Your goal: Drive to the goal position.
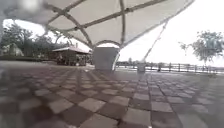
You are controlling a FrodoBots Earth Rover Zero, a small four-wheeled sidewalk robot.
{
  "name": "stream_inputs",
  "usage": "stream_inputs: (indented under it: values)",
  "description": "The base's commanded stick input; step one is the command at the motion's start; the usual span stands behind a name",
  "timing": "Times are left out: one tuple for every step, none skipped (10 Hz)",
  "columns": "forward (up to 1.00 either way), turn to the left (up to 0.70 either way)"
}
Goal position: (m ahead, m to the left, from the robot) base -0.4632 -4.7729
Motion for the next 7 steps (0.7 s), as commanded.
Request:
stream_inputs:
  values:
    - [0.00,-0.70]
    - [0.00,-0.70]
    - [0.00,-0.70]
    - [0.00,-0.70]
    - [0.00,-0.70]
    - [0.00,-0.70]
    - [0.00,-0.70]
